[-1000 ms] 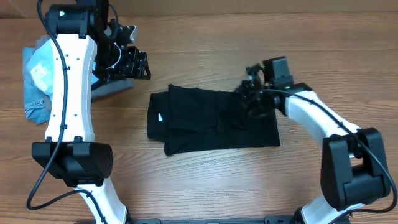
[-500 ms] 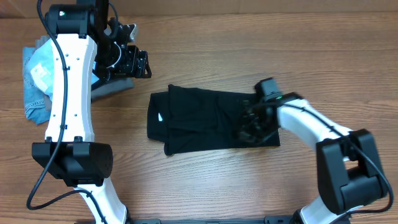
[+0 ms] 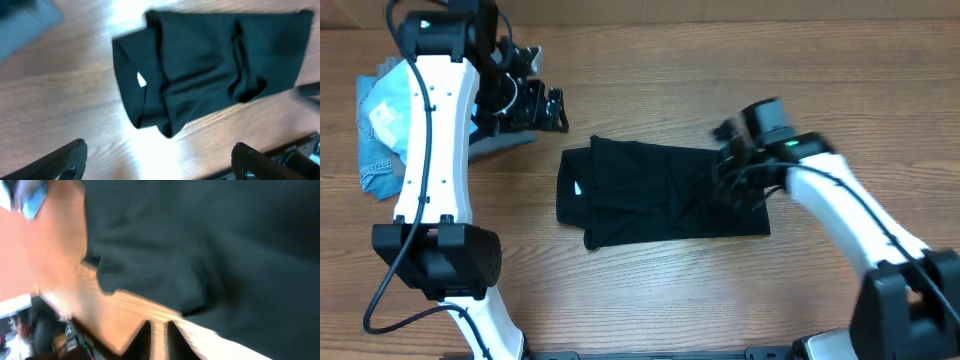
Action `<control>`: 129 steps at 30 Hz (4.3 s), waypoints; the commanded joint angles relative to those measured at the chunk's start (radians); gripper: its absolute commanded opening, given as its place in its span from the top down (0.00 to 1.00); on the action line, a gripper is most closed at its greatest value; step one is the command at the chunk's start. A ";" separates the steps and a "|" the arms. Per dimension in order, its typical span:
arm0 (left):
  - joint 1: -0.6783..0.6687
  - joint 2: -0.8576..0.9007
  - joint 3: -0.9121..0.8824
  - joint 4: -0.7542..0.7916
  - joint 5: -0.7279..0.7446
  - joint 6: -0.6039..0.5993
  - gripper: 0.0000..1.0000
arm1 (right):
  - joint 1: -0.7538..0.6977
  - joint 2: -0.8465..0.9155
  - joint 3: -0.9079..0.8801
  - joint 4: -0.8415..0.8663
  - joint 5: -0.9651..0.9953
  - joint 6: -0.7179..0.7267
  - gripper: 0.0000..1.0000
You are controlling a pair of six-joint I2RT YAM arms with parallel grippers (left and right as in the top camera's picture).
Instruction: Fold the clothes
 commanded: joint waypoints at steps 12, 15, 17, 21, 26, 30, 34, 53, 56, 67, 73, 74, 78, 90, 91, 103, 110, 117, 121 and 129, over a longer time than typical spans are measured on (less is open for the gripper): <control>0.065 -0.015 -0.681 0.532 0.109 0.006 0.00 | -0.344 -0.041 0.026 -0.183 0.021 -0.074 0.39; 0.069 -0.015 -0.763 0.601 0.187 0.052 0.00 | -0.346 -0.041 0.026 -0.178 0.021 -0.077 0.38; 0.064 -0.015 -0.814 0.643 0.204 0.071 0.00 | -0.346 -0.041 0.026 -0.178 0.022 -0.085 0.38; 0.048 -0.014 -0.924 0.741 0.196 0.077 0.00 | -0.346 -0.041 0.026 -0.177 0.022 -0.085 0.38; 0.038 -0.005 -1.049 0.888 0.252 0.062 0.00 | -0.346 -0.041 0.026 -0.178 0.022 -0.085 0.38; 0.020 0.010 -1.102 0.951 0.332 0.058 0.00 | -0.346 -0.041 0.026 -0.177 0.022 -0.084 0.38; -0.030 0.028 -1.108 0.978 0.328 0.031 0.00 | -0.346 -0.041 0.026 -0.177 0.022 -0.084 0.38; -0.047 0.025 -0.970 0.765 0.120 -0.104 0.96 | -0.346 -0.041 0.026 -0.198 0.021 -0.084 0.41; 0.010 -0.005 -0.808 0.554 0.050 -0.061 0.96 | -0.346 -0.041 0.026 -0.201 0.021 -0.084 0.42; -0.064 -0.030 -0.423 0.282 0.071 -0.167 0.96 | -0.346 -0.041 0.026 -0.195 0.022 -0.084 0.42; -0.282 -0.030 -0.453 0.361 0.069 -0.278 0.96 | -0.346 -0.041 0.026 -0.192 0.025 -0.084 0.41; -0.322 -0.030 -0.453 0.383 0.067 -0.302 0.96 | -0.346 -0.041 0.026 -0.189 0.025 -0.084 0.41; -0.438 -0.030 -0.453 0.438 0.052 -0.363 0.96 | -0.346 -0.041 0.026 -0.185 0.025 -0.084 0.41; -0.633 -0.030 -0.474 0.501 -0.098 -0.499 0.26 | -0.346 -0.041 0.026 -0.191 0.025 -0.084 0.39; -0.633 -0.030 -0.474 0.496 -0.099 -0.498 0.27 | -0.346 -0.041 0.026 -0.194 0.025 -0.085 0.38; -0.423 -0.030 -0.456 0.337 -0.150 -0.409 0.64 | -0.334 -0.041 0.026 -0.205 -0.210 -0.279 0.39; -0.302 -0.030 -0.456 0.382 0.138 -0.291 0.48 | -0.142 -0.040 0.018 -0.145 -0.203 -0.214 0.32; -0.281 -0.030 -0.456 0.377 0.143 -0.254 0.39 | 0.095 -0.032 -0.040 -0.044 0.046 0.027 0.14; -0.282 -0.030 -0.456 0.369 0.129 -0.224 0.29 | 0.201 0.004 -0.064 -0.003 0.113 0.127 0.11; -0.280 -0.030 -0.456 0.335 -0.069 -0.225 0.22 | 0.307 0.031 -0.068 0.147 0.078 0.161 0.24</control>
